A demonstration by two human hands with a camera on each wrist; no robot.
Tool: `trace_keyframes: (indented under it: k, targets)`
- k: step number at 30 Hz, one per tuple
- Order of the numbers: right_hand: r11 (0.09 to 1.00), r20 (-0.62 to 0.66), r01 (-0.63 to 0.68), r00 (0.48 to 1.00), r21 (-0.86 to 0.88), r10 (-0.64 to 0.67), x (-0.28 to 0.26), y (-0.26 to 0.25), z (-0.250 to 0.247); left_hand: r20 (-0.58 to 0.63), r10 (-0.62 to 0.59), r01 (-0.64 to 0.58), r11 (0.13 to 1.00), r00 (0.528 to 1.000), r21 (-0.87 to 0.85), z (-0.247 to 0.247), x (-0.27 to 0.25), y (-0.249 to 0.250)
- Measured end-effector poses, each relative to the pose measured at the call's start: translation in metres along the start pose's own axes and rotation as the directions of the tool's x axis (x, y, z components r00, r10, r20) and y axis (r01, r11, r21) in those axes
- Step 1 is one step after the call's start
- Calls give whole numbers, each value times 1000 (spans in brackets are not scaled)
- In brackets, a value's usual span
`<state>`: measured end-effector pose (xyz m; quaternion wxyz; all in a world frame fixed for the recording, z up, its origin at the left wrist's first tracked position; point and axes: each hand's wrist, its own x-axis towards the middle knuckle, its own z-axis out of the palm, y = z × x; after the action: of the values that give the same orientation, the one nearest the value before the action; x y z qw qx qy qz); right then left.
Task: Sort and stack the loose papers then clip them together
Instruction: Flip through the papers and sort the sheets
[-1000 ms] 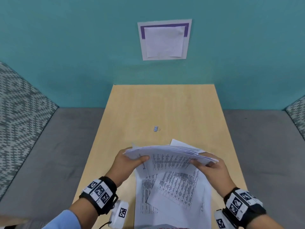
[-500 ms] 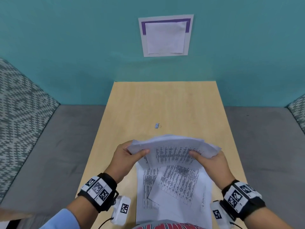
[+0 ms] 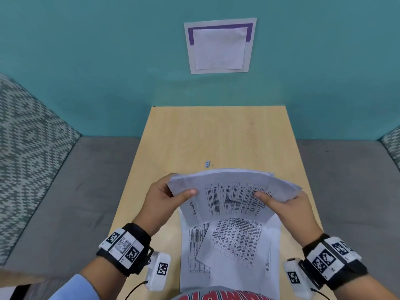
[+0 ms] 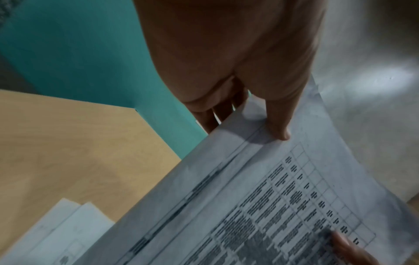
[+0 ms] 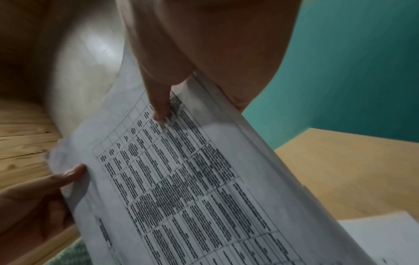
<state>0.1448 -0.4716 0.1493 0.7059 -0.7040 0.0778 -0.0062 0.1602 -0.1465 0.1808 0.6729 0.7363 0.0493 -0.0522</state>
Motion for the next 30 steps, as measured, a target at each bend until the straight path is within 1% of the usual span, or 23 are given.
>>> trace_keyframes:
  k: [2,4,7,8,9,11,12,13,15,17,18,19,20,21,22,23,24,25,26,27,28,29,30]
  targets:
    - [1000,29,-5,1000,11,5,2,4,-1,20,8,-9,999,1000,46,-2,2,3]
    - [998,26,-56,998,-8,56,4,14,2,28,17,-20,993,999,117,-3,3,6]
    - [995,-8,-92,996,-37,92,5,19,5,39,120,-126,946,992,299,-8,5,19]
    - [996,-5,-79,997,-44,78,4,17,6,79,165,-183,896,983,405,-9,5,27]
    - [997,7,-55,998,-52,55,3,15,6,161,190,-248,803,968,542,-9,4,38]
    - [996,56,-8,998,-91,13,0,9,9,366,147,-388,498,919,775,0,0,59]
    - [994,89,13,996,-112,-3,-2,6,11,428,110,-437,362,897,824,7,-3,66]
    - [991,130,42,991,-126,-26,-5,3,13,451,79,-454,276,889,847,16,-5,72]
    - [979,214,130,972,-158,-95,-10,-7,17,464,33,-460,202,885,865,33,-8,75]
    - [956,285,202,949,-212,-137,-11,-17,21,446,-15,-437,162,895,884,41,-5,72]
    - [951,302,201,945,-236,-124,-10,-20,20,431,-31,-421,161,902,893,41,-4,71]
    - [947,287,184,952,-264,-105,-7,-20,17,421,-47,-408,176,906,896,38,-2,70]
    - [938,243,160,966,-307,-86,-4,-19,10,419,-52,-399,216,907,891,32,0,68]
    - [922,175,128,982,-365,-67,0,-13,0,419,-48,-390,285,907,876,24,1,68]
    - [907,100,56,995,-417,-16,2,-8,-10,411,-43,-365,382,911,849,15,3,65]
    - [901,28,-55,997,-431,75,3,-2,-22,386,-39,-315,506,922,803,4,4,62]
    - [900,-5,-175,982,-398,189,2,2,-32,350,-47,-243,634,936,735,-7,5,59]
    - [909,23,-261,959,-326,284,-1,5,-39,320,-64,-168,744,945,647,-17,7,57]
    - [917,109,-317,930,-242,351,-5,8,-43,297,-88,-98,824,951,558,-25,8,56]
    - [920,202,-360,900,-153,386,-7,14,-46,286,-105,-45,880,952,473,-30,9,56]
    - [910,265,-409,871,-75,413,-9,15,-46,283,-113,-8,919,952,393,-33,9,55]
    - [902,297,-431,861,-8,413,-11,13,-44,282,-119,25,948,952,318,-33,7,54]
    - [900,316,-431,864,63,392,-12,8,-41,275,-118,45,965,954,259,-32,5,54]
